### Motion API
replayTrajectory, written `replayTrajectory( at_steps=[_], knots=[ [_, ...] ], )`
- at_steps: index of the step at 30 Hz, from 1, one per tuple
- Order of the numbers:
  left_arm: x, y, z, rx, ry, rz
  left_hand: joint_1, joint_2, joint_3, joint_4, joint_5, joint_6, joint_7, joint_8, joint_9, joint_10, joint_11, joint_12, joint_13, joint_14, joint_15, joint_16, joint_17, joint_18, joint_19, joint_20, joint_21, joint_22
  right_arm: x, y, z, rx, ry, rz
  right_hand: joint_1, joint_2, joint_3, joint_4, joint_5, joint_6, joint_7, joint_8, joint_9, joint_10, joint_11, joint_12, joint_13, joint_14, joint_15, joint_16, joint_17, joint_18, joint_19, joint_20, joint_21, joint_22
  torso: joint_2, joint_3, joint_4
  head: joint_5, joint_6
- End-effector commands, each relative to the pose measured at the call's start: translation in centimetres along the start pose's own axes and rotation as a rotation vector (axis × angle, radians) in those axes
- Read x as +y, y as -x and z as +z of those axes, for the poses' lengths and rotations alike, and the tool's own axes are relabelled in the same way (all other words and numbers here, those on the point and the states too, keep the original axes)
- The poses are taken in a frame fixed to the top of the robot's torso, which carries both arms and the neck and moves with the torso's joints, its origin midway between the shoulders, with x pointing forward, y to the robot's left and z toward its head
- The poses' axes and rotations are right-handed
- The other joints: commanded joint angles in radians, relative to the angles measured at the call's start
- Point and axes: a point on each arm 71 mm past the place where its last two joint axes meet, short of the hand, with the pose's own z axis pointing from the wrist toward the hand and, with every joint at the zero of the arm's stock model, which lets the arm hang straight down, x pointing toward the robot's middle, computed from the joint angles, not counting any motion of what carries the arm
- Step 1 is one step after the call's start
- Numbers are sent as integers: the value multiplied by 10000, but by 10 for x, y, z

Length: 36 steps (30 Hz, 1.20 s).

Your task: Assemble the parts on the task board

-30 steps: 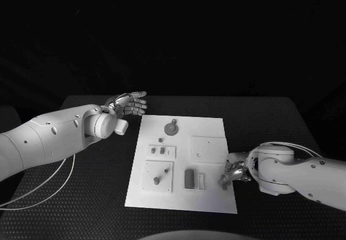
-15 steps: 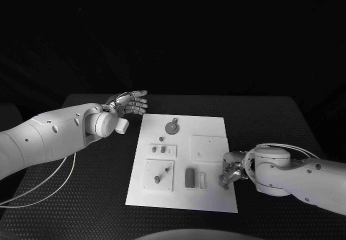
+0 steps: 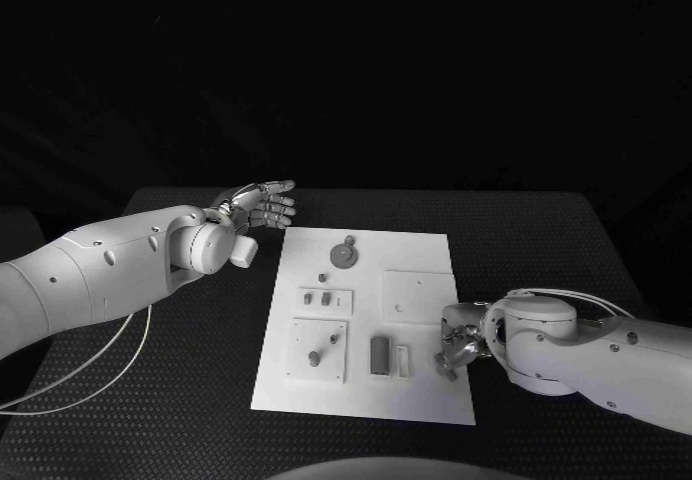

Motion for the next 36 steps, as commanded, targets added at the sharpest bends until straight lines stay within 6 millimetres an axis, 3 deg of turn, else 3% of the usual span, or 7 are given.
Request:
replayTrajectory(
  at_steps=[1, 9, 28, 36],
  knots=[
    [-1, -2, 0, 176, -80, 49, -96, -36, 35, 23, -37, -72, 16, 37, -10, -50, -22, 38, -16, -43, 9, -38, 17, 106, -70, -10, -37, 16, 3, -6, 2, -214, 254, 176, 185, 398, 693, -476, 170, -980, 616, -1223, -317, 16, 68, 39, -18, 40, 75, -50, 15, 460, 25, 89, 70, -20, -3, -6, 7, 0, 17],
    [-1, -3, 0, 182, -82, 52, -94, -34, 37, 21, -45, -75, 16, 37, -12, -50, -21, 39, -17, -42, 8, -40, 22, 106, -69, -10, -38, 19, 7, -7, 0, -1, 480, 1481, -394, 341, 930, -86, 1001, -663, 525, -1117, -488, 106, -20, 64, -54, 128, -2, -77, 22, 460, 152, 101, 96, -76, -4, -1, 12, 20, 27],
    [-2, -4, 1, 217, -67, 90, -85, -34, 43, 13, -54, -73, 14, 44, -15, -47, -22, 42, -18, -37, 6, -42, 35, 108, -68, -11, -40, 29, 11, -2, 1, 1226, 336, 4432, -958, 348, 787, 165, 1467, -550, 480, -1049, -602, 135, -64, 77, -72, 158, -49, -89, 55, 460, 219, 43, 134, -108, -2, -11, 3, 64, 4],
    [-2, -5, 1, 233, -61, 97, -82, -38, 44, 9, -56, -72, 13, 47, -17, -47, -22, 44, -19, -36, 5, -44, 40, 108, -68, -12, -41, 32, 13, -2, 2, 1339, 264, 4519, -1075, 365, 709, 154, 1471, -560, 481, -1048, -620, 112, -64, 78, -67, 152, -52, -91, 65, 460, 208, 37, 139, -108, 3, -8, 7, 58, 1]
  ],
)
